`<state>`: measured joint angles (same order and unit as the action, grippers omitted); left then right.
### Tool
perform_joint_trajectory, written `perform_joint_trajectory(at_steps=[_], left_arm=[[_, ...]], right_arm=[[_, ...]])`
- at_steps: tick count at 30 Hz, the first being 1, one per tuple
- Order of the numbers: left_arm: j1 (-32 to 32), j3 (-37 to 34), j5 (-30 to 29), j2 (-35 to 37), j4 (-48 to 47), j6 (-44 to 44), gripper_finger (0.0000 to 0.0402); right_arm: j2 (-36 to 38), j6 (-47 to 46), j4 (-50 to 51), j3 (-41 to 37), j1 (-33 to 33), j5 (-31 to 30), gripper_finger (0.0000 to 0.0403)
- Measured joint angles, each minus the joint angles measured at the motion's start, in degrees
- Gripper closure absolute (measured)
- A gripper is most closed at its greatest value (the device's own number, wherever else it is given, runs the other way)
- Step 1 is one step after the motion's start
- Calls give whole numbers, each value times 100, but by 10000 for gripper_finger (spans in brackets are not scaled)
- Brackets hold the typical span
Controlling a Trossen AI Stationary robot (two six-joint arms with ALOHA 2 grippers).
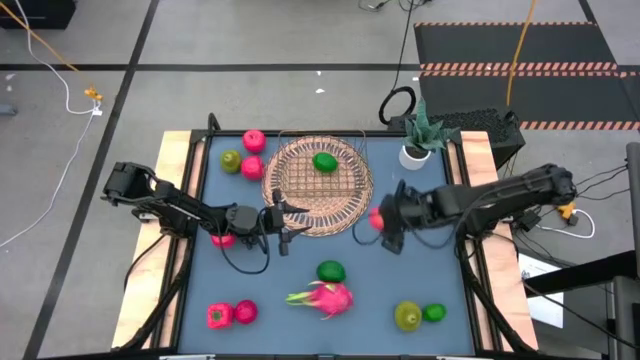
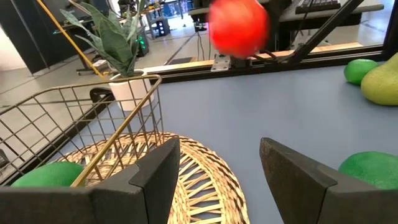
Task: Build produce basket
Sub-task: Put the apple into the gold wire basket
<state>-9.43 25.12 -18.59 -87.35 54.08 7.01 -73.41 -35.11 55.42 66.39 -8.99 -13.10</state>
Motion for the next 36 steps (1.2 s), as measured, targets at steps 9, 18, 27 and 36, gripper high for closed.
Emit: perform_joint_trajectory(at_steps=[9, 18, 27, 36], left_arm=[[2, 0, 0, 0, -20, 0, 176], [54, 0, 2, 2, -36, 283, 176], [111, 0, 2, 4, -270, 262, 176], [111, 0, 3, 4, -372, 43, 176]], right_arm=[[-167, 2380, -1277, 845, 1578, -182, 114], [-1591, 2900, -3296, 913, 3269, 1237, 113], [-3146, 3029, -2322, 1562, 3622, 1608, 113], [-3423, 3086, -2441, 1544, 3473, 1627, 112]])
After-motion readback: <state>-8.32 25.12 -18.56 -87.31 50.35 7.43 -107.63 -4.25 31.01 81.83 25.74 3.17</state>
